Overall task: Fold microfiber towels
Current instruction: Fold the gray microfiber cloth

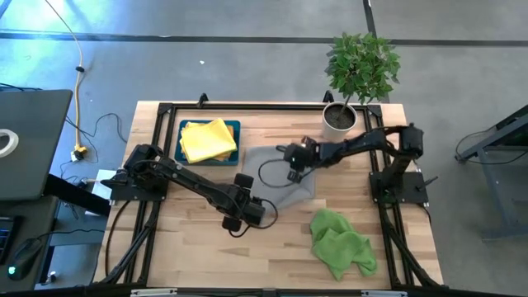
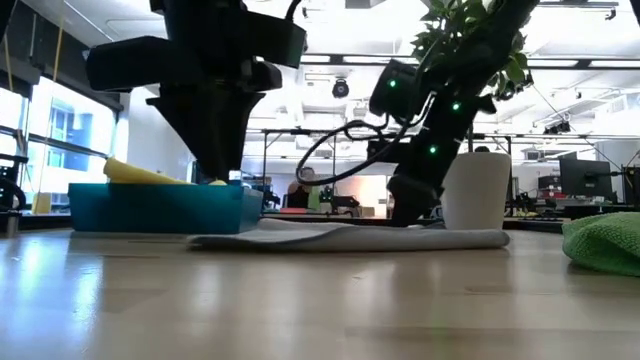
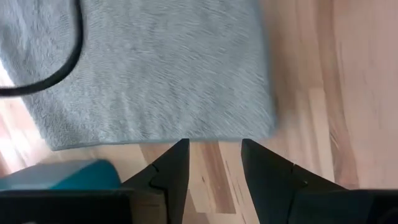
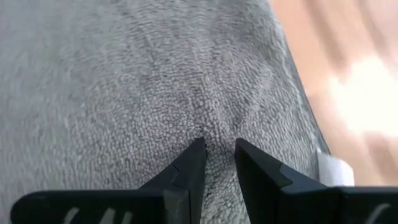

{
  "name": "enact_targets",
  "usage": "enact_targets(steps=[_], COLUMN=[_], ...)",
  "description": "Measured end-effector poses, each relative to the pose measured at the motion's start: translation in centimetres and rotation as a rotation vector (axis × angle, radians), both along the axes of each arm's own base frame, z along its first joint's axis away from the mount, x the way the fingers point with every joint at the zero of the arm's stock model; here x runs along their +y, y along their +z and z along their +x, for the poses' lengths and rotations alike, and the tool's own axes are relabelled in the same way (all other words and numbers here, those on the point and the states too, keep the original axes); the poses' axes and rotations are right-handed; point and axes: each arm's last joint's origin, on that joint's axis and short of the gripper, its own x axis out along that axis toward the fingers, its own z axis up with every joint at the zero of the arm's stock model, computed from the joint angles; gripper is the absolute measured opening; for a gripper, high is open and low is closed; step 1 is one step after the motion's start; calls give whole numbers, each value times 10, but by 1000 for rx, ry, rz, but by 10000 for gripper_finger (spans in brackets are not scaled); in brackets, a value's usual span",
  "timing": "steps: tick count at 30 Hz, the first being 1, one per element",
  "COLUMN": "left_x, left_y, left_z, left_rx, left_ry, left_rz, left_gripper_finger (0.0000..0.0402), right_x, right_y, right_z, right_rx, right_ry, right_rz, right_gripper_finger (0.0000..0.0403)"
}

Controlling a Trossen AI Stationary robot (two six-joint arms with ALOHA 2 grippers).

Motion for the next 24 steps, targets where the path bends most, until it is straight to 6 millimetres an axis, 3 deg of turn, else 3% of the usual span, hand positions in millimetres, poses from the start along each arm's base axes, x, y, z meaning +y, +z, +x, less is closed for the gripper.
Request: enact_targets(steps=[4,10,16,20,24], left_x=[5,22,72,107,125], left_y=[-4,-20,-44,-56,-65], left_z=[6,17,20,17,12], left_rx=[-62,-154,-230,-303,-337], left_ry=[-15,-86,-30,55,101], left_rz=[37,21,27,-40,-130], left_gripper_finger=[135,135,135,135,135], right_x=[-14,6,36,53,63], right_y=[7,33,46,38,29], right_z=[-1,-4,-16,-18,-20], right_rx=[-15,-42,-9,-50,-85], right_ry=[-28,30,18,19,-7], right_rz=[68,94,143,166,181], right_gripper_finger=[84,84,84,84,84])
